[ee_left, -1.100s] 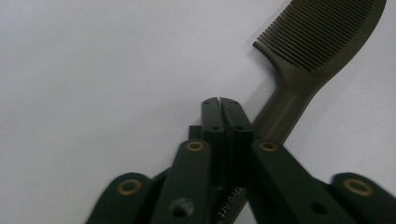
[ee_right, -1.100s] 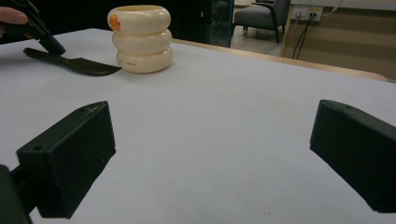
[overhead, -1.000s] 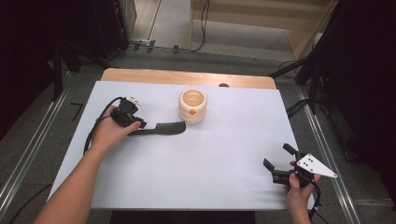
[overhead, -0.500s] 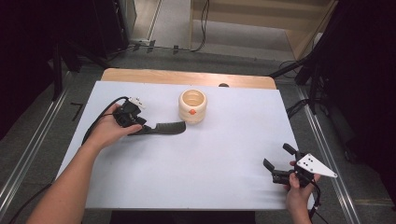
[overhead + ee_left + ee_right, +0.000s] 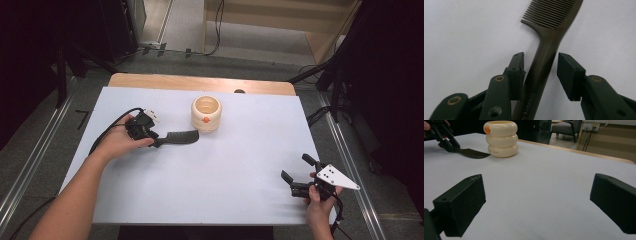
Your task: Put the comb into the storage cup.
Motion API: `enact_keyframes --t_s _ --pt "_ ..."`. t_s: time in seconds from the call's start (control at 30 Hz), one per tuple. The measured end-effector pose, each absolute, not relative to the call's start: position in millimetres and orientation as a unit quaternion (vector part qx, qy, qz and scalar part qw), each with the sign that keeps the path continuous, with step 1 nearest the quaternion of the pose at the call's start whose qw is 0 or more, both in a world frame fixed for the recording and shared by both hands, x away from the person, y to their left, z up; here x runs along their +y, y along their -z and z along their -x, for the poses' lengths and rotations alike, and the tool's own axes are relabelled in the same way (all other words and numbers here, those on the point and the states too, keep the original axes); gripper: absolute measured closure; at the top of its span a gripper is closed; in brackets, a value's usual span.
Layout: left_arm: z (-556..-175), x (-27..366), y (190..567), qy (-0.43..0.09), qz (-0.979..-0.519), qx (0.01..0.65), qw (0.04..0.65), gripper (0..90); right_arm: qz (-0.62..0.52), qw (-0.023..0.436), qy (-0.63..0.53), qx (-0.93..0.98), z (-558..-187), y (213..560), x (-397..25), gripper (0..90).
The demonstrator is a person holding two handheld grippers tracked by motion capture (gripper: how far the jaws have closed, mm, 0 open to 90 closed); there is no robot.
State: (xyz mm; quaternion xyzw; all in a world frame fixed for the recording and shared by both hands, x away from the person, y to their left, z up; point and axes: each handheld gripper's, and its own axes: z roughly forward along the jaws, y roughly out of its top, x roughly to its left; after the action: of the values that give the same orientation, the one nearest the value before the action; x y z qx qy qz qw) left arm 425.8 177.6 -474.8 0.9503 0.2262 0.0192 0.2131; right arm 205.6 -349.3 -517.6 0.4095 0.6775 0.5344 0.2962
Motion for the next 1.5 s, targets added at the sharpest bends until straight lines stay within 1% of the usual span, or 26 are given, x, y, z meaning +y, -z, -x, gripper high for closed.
enact_keyframes --t_s 0.07,0.17,0.23,0.27,0.43,0.53,0.77,0.83,1.07,1.2,1.5 --pt "-424.6 178.2 474.7 -0.021 -0.952 0.22 0.21 64.4 -0.41 0.296 -0.534 0.677 -205.6 517.6 -349.8 0.0" --pt "-422.7 178.3 474.8 -0.027 -0.956 0.203 0.208 65.9 -0.411 0.296 -0.534 0.677 -205.6 517.6 -349.7 0.0" --pt "-421.4 178.4 474.8 -0.021 -0.956 0.203 0.209 71.4 -0.411 0.297 -0.534 0.677 -205.5 517.6 -349.6 0.0" --pt "-421.3 178.7 475.1 -0.02 -0.956 0.203 0.211 72.2 -0.411 0.296 -0.534 0.677 -205.3 517.6 -349.7 0.0" --pt "-420.2 180.1 474.2 -0.012 -0.957 0.203 0.209 72.4 -0.411 0.296 -0.534 0.677 -205.5 517.6 -349.6 0.0" --pt "-417.1 182.3 474.5 -0.002 -0.953 0.211 0.218 72.4 -0.411 0.296 -0.534 0.677 -205.3 517.6 -349.7 0.0" --pt "-411.1 186.4 473.9 -0.002 -0.952 0.213 0.219 72.4 -0.412 0.297 -0.533 0.676 -205.1 517.4 -349.5 0.0" --pt "-409.2 188.0 473.5 -0.011 -0.949 0.219 0.226 72.4 -0.41 0.3 -0.533 0.676 -204.9 517.0 -348.9 0.0" --pt "-403.0 193.9 469.0 -0.016 -0.941 0.225 0.252 72.4 -0.407 0.303 -0.525 0.684 -204.3 515.6 -345.2 0.0" --pt "-397.1 196.6 461.1 -0.028 -0.932 0.225 0.283 72.4 -0.399 0.283 -0.532 0.692 -207.8 514.3 -345.5 0.0" --pt "-384.8 195.4 453.6 -0.047 -0.919 0.225 0.321 72.4 -0.396 0.276 -0.52 0.705 -209.1 511.7 -340.9 0.0"
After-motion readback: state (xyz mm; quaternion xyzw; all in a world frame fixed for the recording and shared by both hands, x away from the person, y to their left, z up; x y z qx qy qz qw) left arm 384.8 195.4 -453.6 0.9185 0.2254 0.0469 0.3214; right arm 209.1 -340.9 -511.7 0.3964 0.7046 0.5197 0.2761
